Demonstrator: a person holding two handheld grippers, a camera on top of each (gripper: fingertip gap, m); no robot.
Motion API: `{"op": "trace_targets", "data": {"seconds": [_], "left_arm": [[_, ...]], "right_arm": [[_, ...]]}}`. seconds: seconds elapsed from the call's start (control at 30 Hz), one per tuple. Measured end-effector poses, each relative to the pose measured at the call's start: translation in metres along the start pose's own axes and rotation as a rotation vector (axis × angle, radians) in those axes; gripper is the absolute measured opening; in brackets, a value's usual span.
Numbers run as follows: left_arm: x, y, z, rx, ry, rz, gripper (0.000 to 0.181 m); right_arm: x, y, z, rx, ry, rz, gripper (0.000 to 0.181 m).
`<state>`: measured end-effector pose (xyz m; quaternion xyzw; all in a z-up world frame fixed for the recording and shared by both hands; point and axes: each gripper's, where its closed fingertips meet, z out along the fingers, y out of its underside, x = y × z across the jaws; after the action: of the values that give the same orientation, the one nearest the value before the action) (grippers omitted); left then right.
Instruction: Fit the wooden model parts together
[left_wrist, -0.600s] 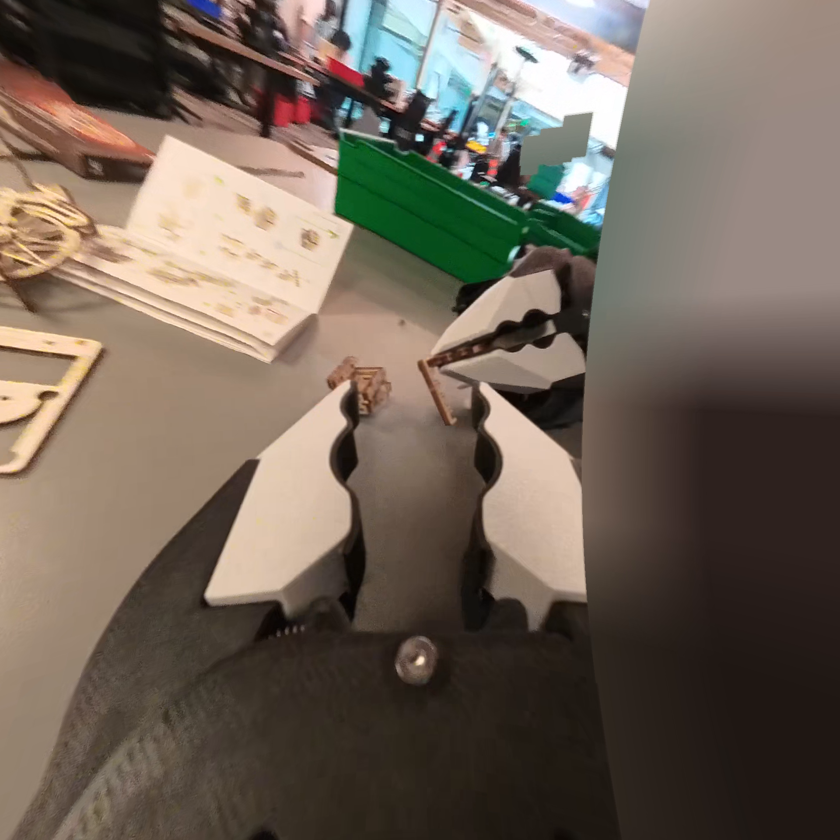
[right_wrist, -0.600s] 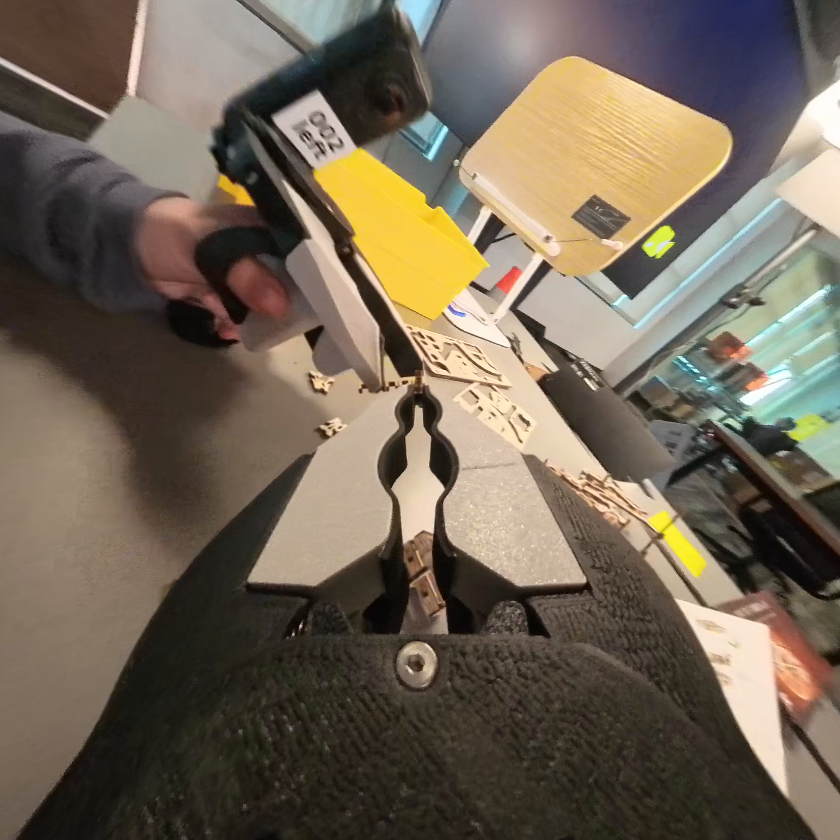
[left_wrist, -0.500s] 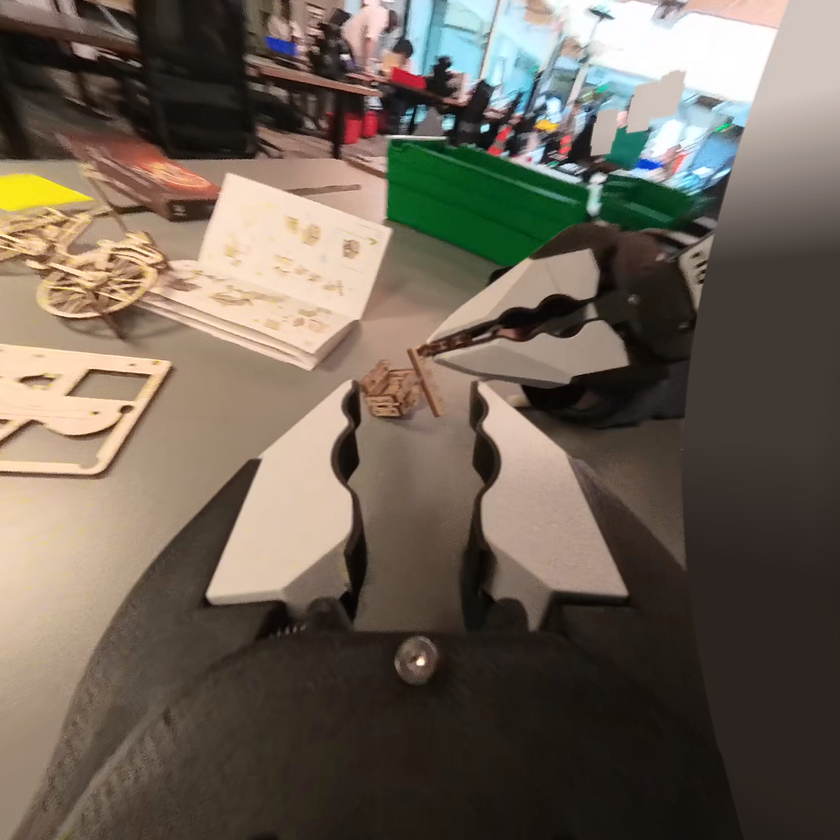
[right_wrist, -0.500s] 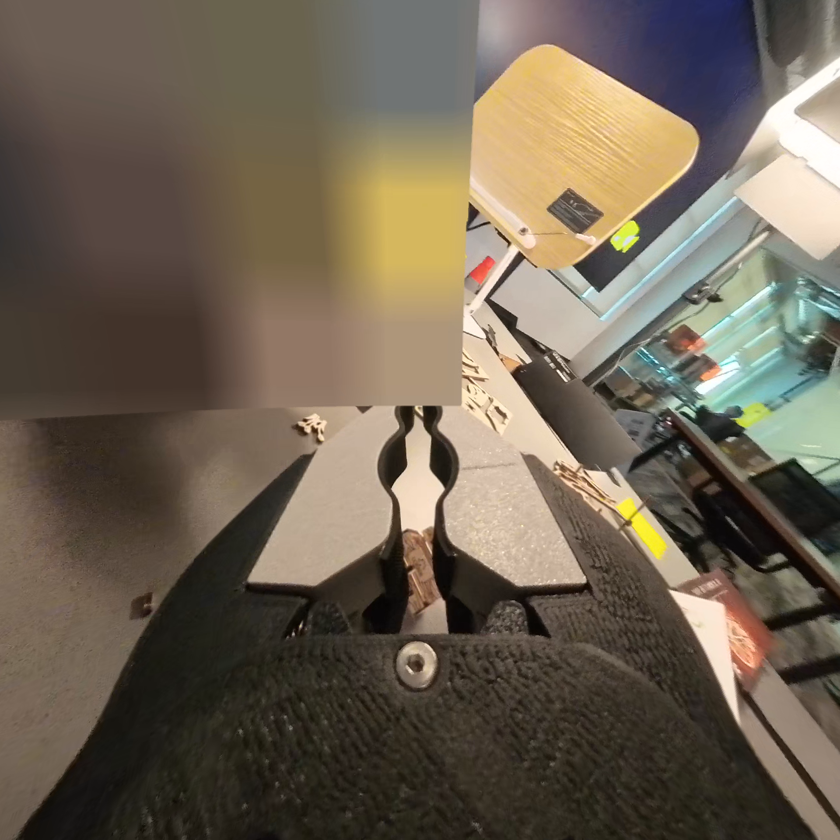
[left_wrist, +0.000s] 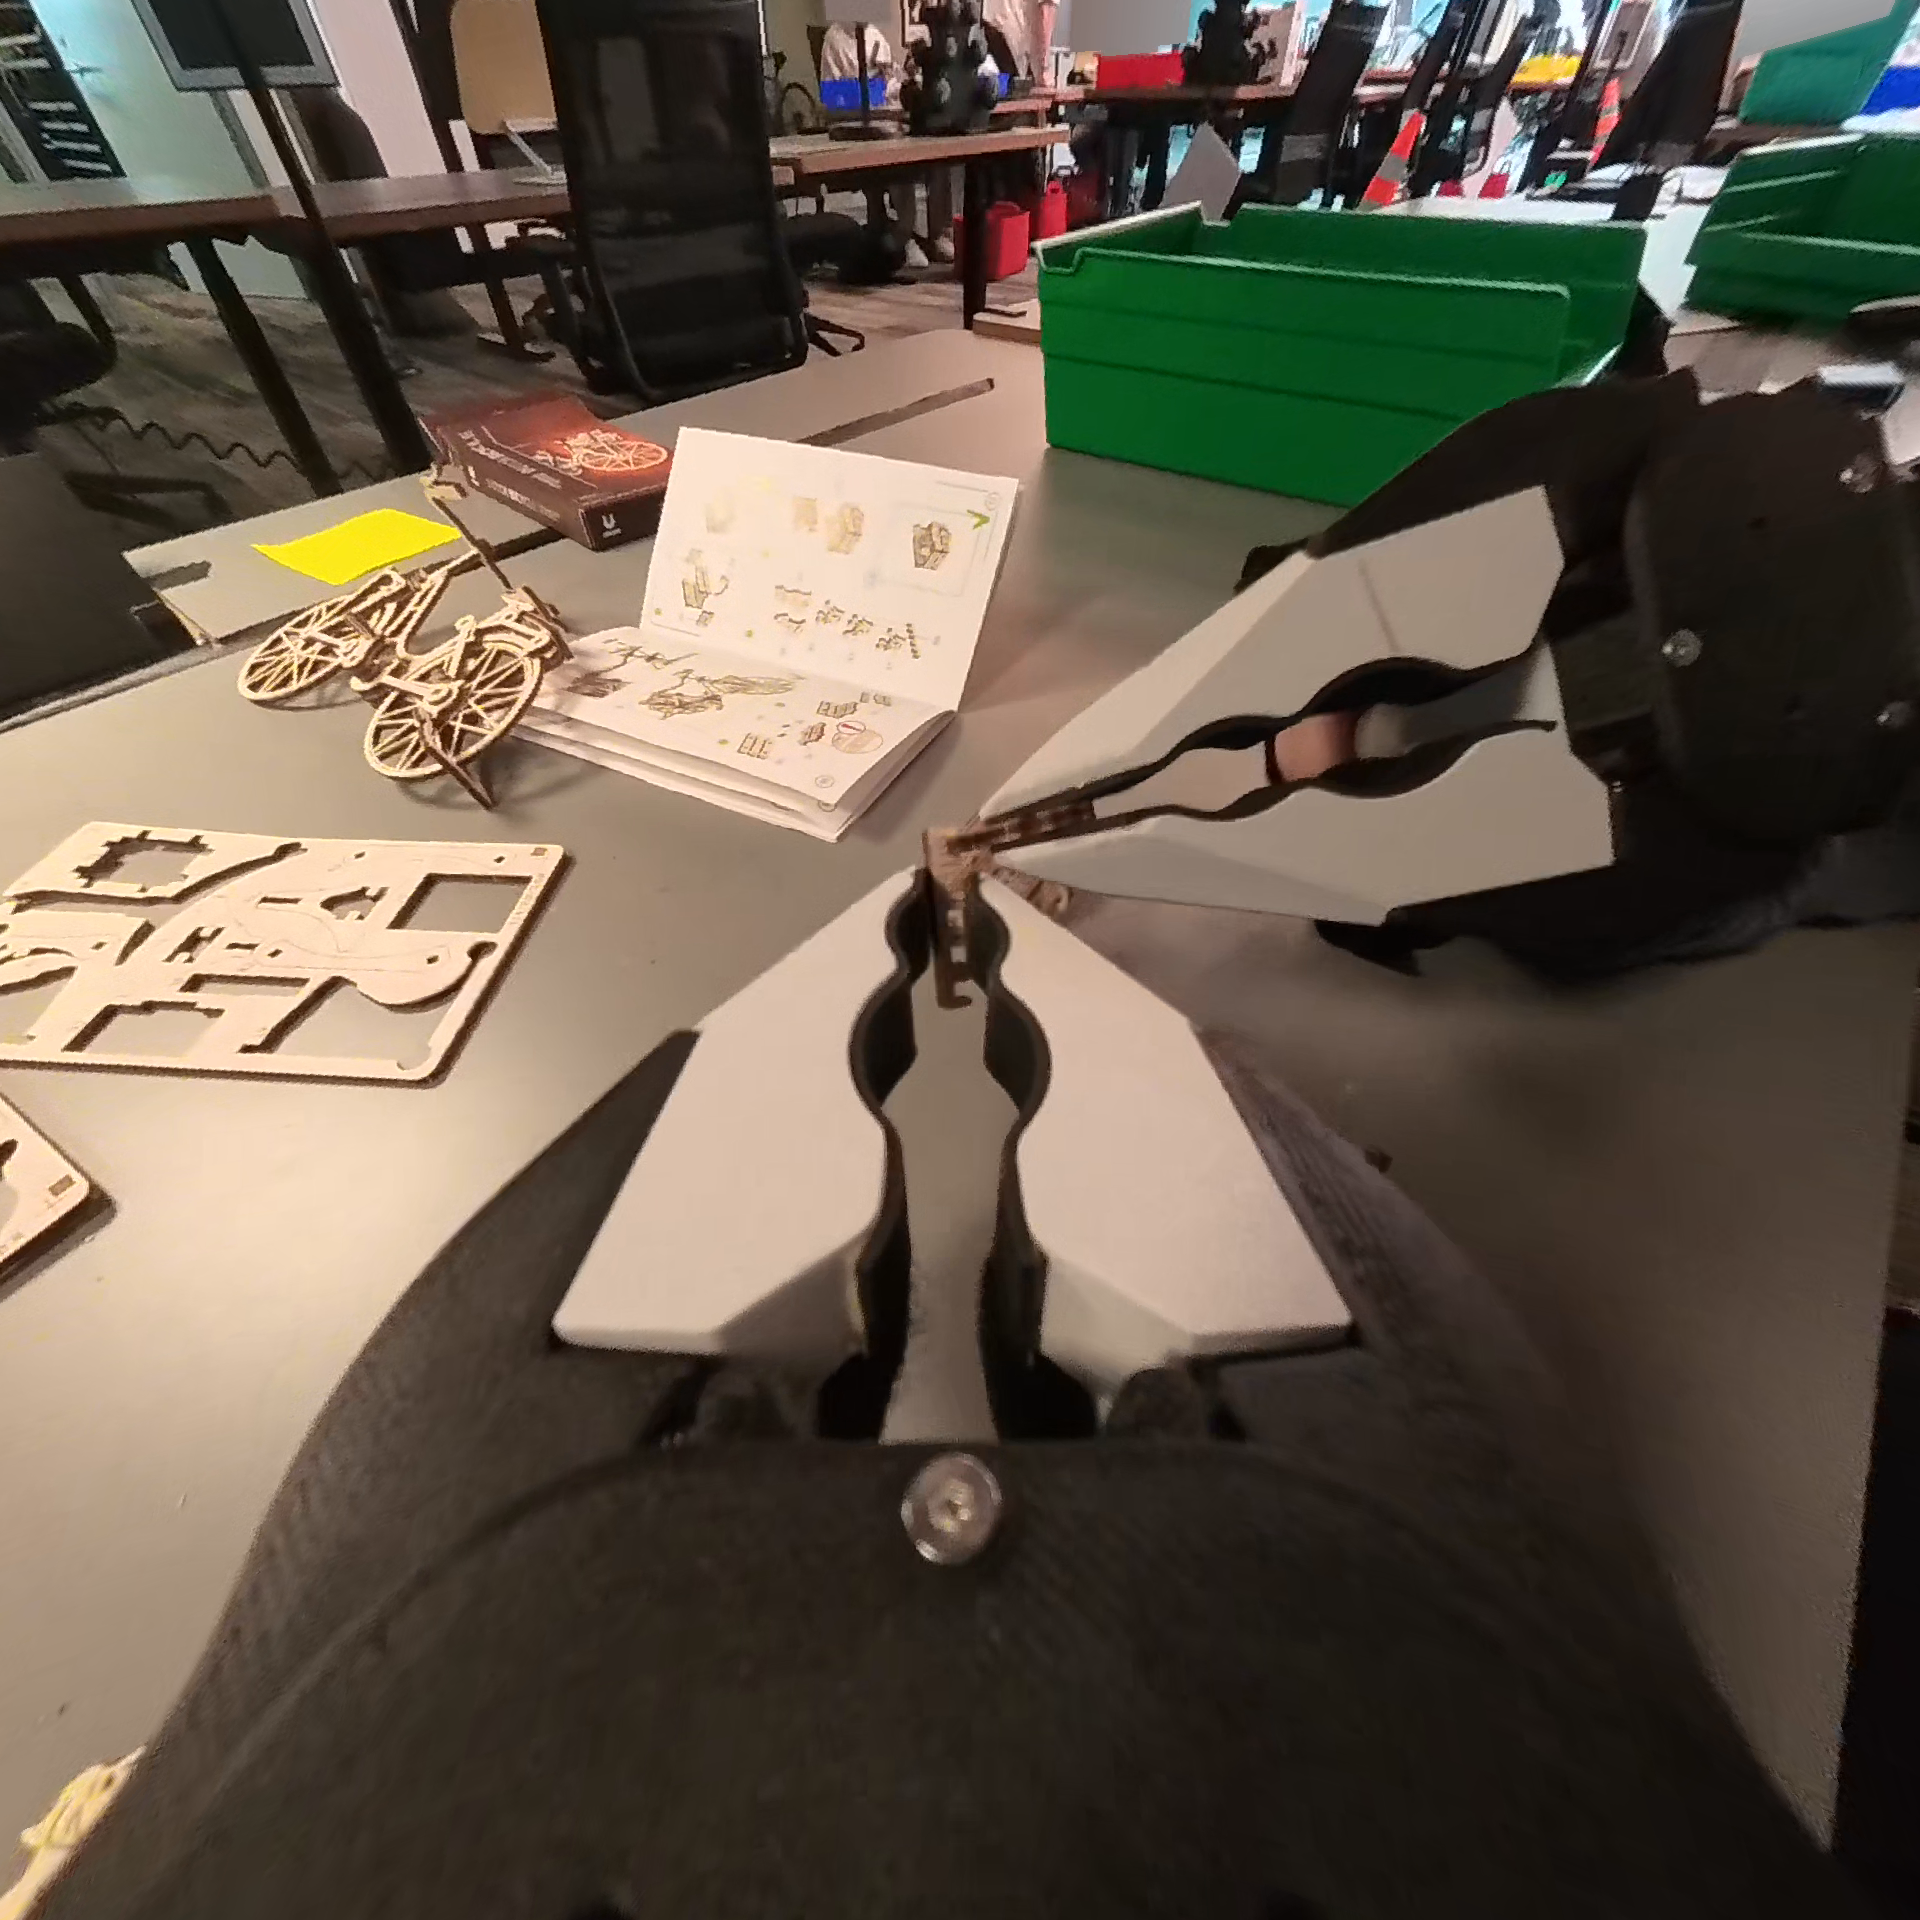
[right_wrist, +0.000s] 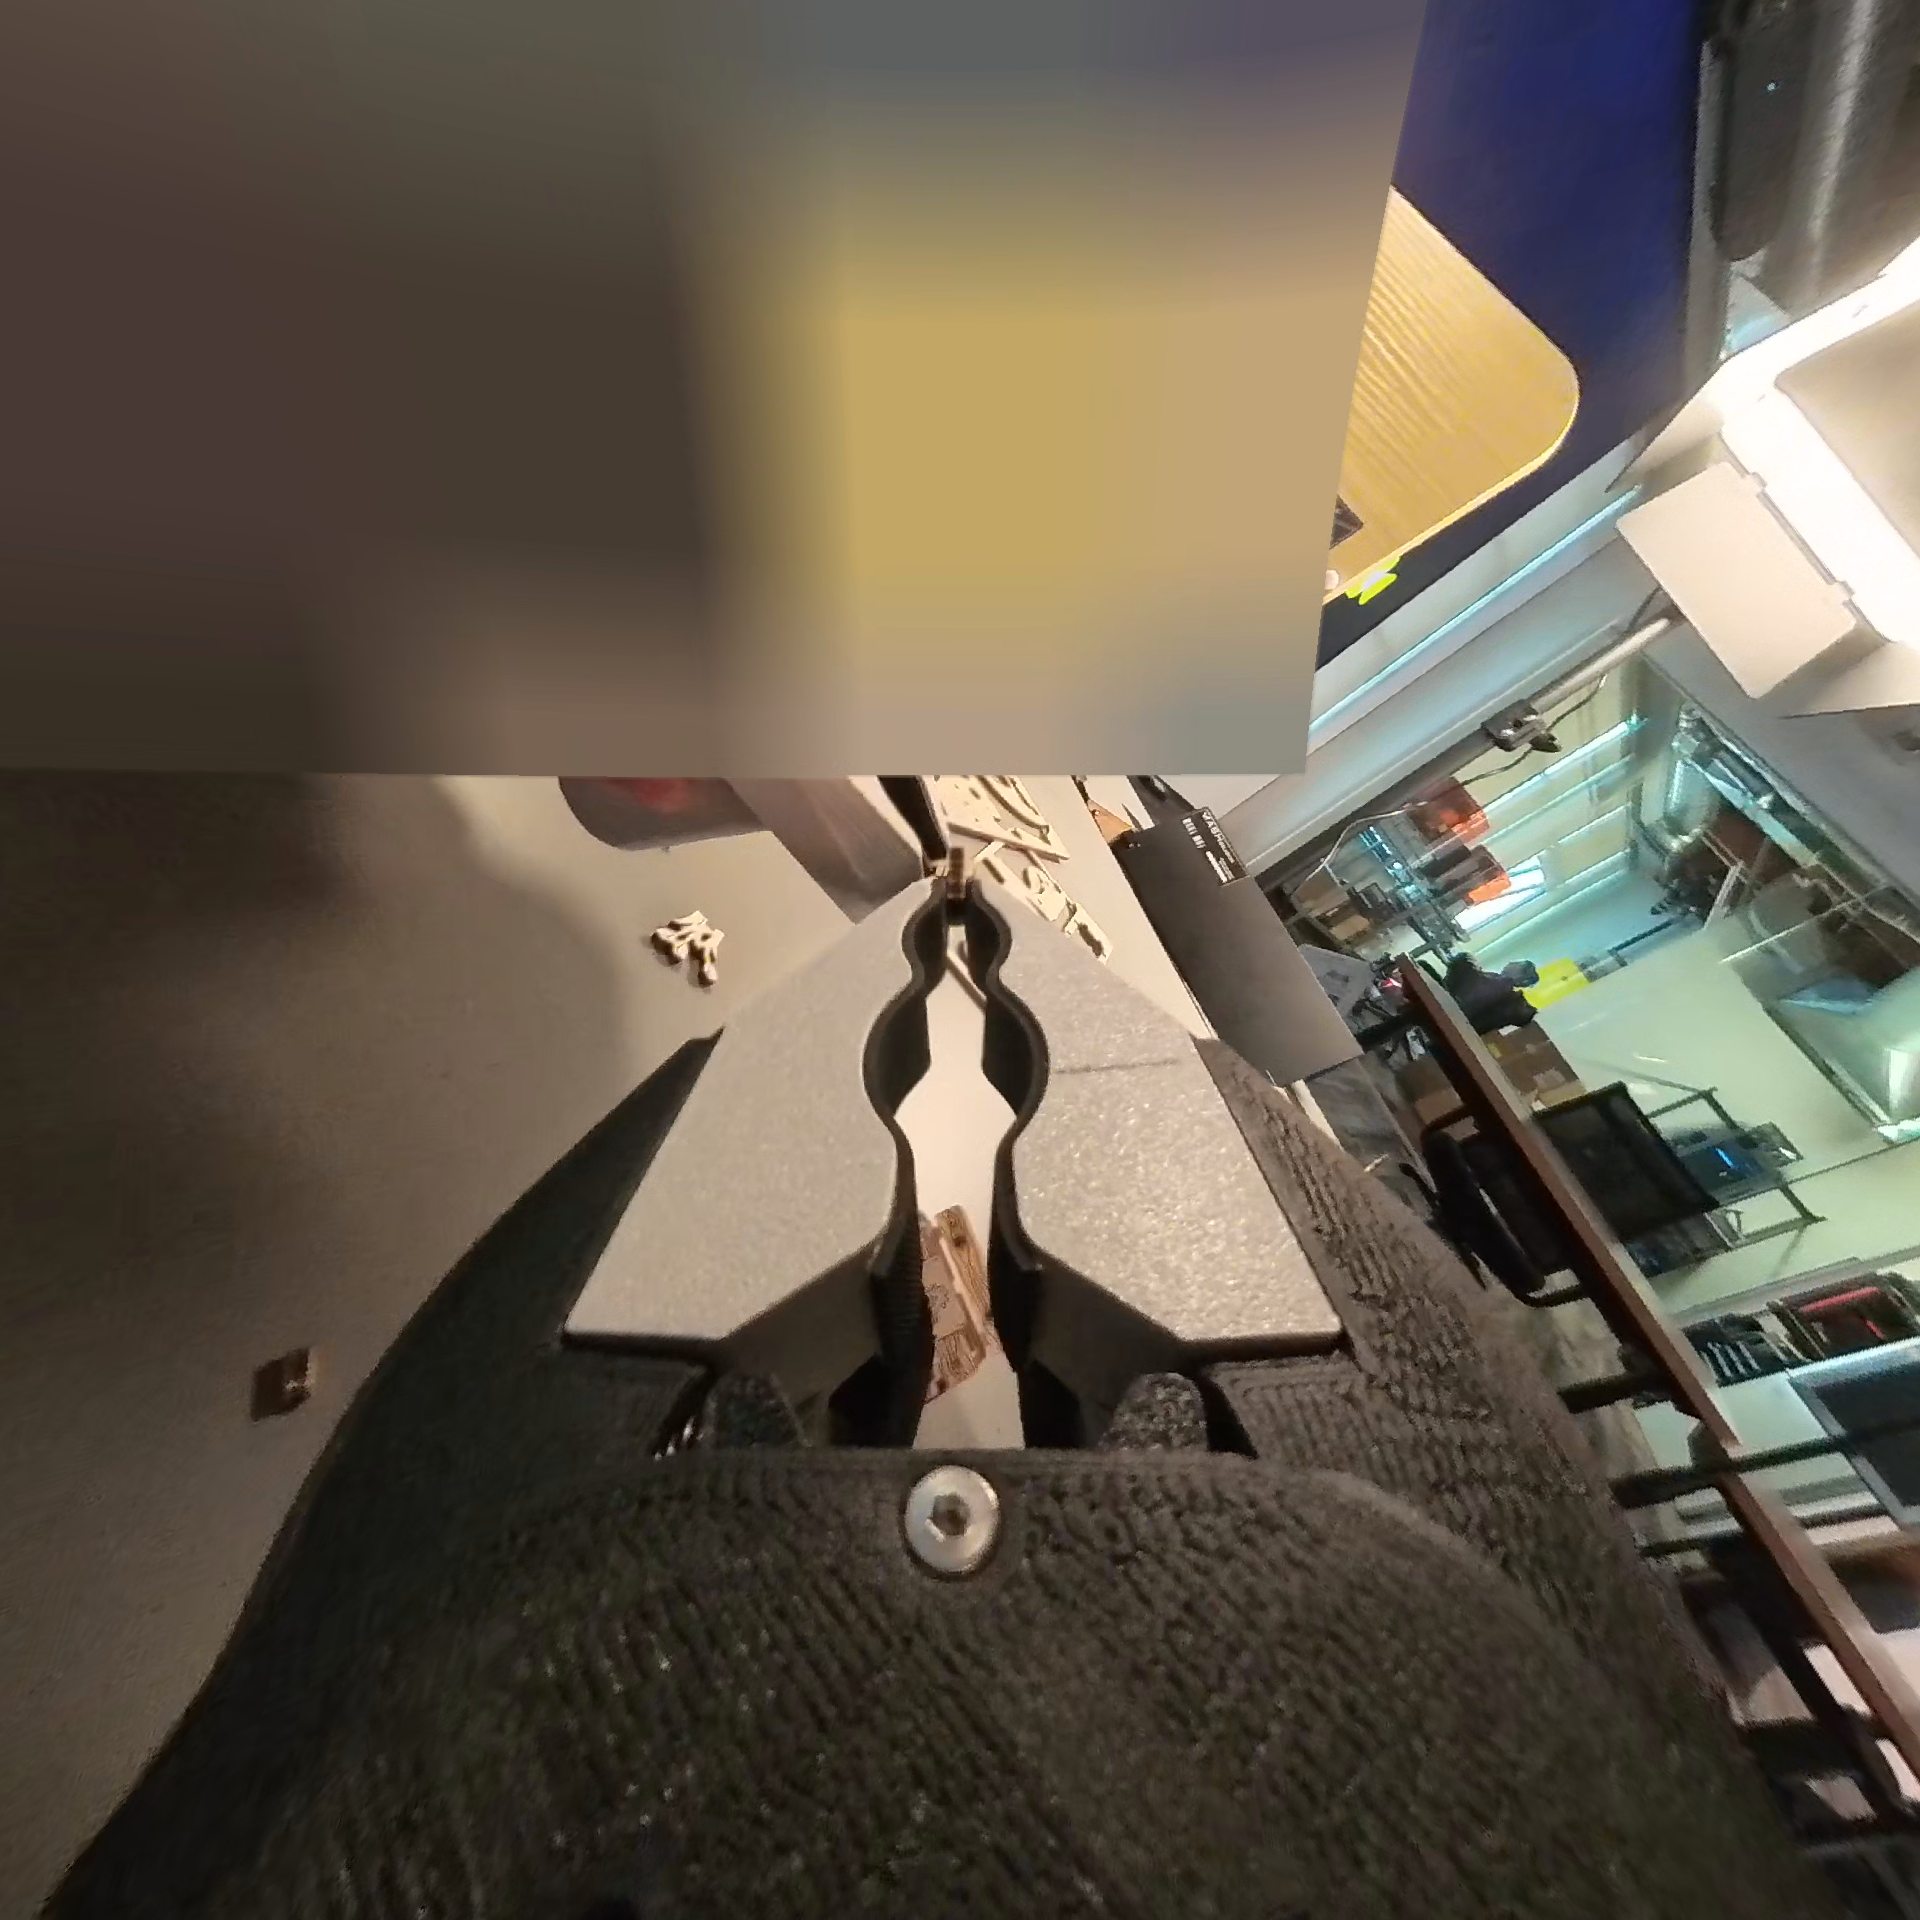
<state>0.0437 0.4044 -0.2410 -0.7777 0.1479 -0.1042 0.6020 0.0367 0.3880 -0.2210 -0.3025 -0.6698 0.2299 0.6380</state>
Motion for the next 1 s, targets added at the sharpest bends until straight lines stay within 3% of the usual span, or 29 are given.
{"op": "trace_targets", "data": {"seconds": [0.23, 0.63, 1.0], "left_arm": [[0.002, 0.006, -0.001, -0.031, 0.017, 0.018, 0.003], [0.011, -0.002, -0.003, 0.044, 0.109, 0.031, 0.002], [0.009, -0.003, -0.001, 0.05, 0.059, 0.079, 0.003]], "right_arm": [[-0.005, 0.001, -0.001, -0.001, -0.032, -0.002, 0.001], [-0.003, -0.002, -0.007, 0.03, -0.02, -0.056, 0.001], [-0.002, -0.003, -0.007, -0.014, 0.044, -0.205, 0.001]]}}
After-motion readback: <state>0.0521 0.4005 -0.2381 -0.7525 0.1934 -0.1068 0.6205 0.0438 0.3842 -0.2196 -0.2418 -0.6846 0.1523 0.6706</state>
